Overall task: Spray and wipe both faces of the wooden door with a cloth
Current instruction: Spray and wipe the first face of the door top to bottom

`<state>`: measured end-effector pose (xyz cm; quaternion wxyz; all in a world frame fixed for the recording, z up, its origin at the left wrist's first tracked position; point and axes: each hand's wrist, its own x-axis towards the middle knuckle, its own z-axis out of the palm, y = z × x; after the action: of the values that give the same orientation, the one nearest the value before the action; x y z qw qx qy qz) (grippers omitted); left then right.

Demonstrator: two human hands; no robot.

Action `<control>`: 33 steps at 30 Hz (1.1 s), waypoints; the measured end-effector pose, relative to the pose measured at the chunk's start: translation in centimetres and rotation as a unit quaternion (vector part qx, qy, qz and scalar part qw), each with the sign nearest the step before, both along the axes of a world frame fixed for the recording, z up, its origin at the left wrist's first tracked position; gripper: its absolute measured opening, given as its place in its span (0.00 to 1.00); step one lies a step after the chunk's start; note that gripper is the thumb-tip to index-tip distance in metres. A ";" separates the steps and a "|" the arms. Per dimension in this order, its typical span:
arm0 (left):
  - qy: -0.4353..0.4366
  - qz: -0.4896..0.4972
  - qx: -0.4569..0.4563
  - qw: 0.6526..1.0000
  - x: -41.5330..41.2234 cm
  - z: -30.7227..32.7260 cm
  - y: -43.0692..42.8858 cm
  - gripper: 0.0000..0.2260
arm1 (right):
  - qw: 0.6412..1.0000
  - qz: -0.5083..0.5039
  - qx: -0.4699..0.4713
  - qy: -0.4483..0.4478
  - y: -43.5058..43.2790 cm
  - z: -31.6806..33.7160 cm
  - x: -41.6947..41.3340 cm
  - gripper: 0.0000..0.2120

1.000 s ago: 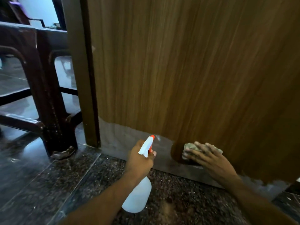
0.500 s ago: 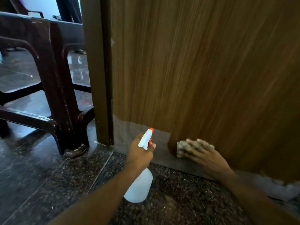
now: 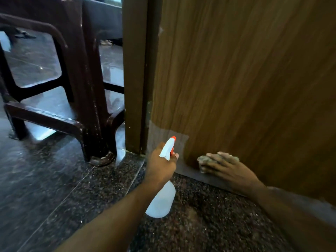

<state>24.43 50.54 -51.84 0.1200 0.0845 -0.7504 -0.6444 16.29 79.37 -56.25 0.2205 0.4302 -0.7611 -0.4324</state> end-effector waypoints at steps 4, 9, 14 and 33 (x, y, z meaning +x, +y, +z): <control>0.013 -0.007 0.007 1.000 -0.1 -0.8 -2.0 0.16 | 0.988 0.031 -0.136 0.065 -5.3 2.6 -1.8 0.32; -0.009 0.021 -0.011 1.000 -0.9 -2.1 -3.9 0.14 | 0.996 0.031 -0.073 0.038 -16.2 -0.2 -3.7 0.36; -0.022 0.048 -0.030 0.998 -1.0 -2.5 -5.8 0.12 | 0.997 0.056 0.043 -0.042 -13.0 -2.5 -4.1 0.35; -0.019 0.095 0.004 0.995 0.3 -4.4 -11.5 0.10 | 0.996 0.001 0.062 -0.066 -17.6 -7.5 -3.2 0.41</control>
<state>24.74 39.05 -56.22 0.1663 0.1682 -0.7384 -0.6315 13.05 61.76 -63.73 0.1430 0.4719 -0.7450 -0.4493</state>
